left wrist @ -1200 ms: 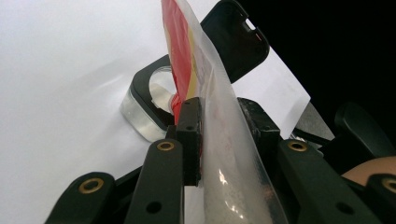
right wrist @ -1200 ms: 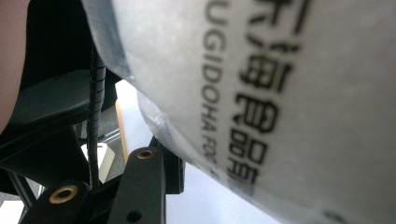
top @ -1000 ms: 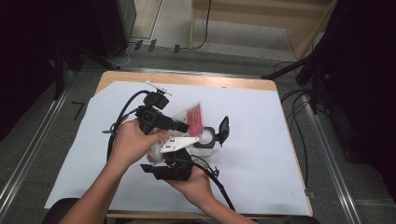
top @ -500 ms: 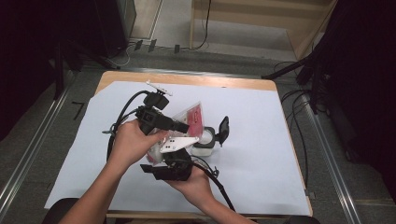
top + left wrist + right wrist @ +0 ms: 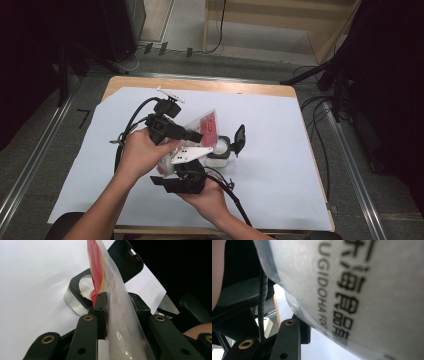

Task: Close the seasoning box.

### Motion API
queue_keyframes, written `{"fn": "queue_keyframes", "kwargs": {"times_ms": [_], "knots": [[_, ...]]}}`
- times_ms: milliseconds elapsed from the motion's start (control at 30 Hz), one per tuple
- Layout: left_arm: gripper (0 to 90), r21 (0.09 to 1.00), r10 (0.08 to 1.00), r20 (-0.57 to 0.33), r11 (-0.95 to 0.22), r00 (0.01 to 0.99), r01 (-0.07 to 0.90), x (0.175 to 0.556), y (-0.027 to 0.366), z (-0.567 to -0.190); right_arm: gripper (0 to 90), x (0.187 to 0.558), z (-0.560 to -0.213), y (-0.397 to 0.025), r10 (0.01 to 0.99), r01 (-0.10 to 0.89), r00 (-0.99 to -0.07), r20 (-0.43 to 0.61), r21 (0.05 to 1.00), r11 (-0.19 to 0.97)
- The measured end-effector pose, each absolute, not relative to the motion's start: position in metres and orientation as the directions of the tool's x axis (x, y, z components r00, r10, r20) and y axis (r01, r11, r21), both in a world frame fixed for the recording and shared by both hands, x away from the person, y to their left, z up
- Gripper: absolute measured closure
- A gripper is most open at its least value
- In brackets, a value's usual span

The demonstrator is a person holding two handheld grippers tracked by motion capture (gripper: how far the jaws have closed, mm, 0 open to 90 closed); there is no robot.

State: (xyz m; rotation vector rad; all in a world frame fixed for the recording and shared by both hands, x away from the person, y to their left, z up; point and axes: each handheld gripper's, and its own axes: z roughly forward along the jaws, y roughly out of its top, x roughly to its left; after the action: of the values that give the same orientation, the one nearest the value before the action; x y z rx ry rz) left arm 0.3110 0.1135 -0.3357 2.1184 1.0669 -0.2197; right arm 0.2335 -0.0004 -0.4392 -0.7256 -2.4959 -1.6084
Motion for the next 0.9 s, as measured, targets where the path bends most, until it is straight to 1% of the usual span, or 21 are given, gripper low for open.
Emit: {"fn": "queue_keyframes", "kwargs": {"times_ms": [900], "knots": [[71.0,0.543,0.620,-0.445,-0.386,0.646,0.745,0.3108,0.1131,-0.3357,62.7,0.2330,-0.4390,-0.0007,0.344,0.435,-0.882,0.321,0.836,0.334]]}}
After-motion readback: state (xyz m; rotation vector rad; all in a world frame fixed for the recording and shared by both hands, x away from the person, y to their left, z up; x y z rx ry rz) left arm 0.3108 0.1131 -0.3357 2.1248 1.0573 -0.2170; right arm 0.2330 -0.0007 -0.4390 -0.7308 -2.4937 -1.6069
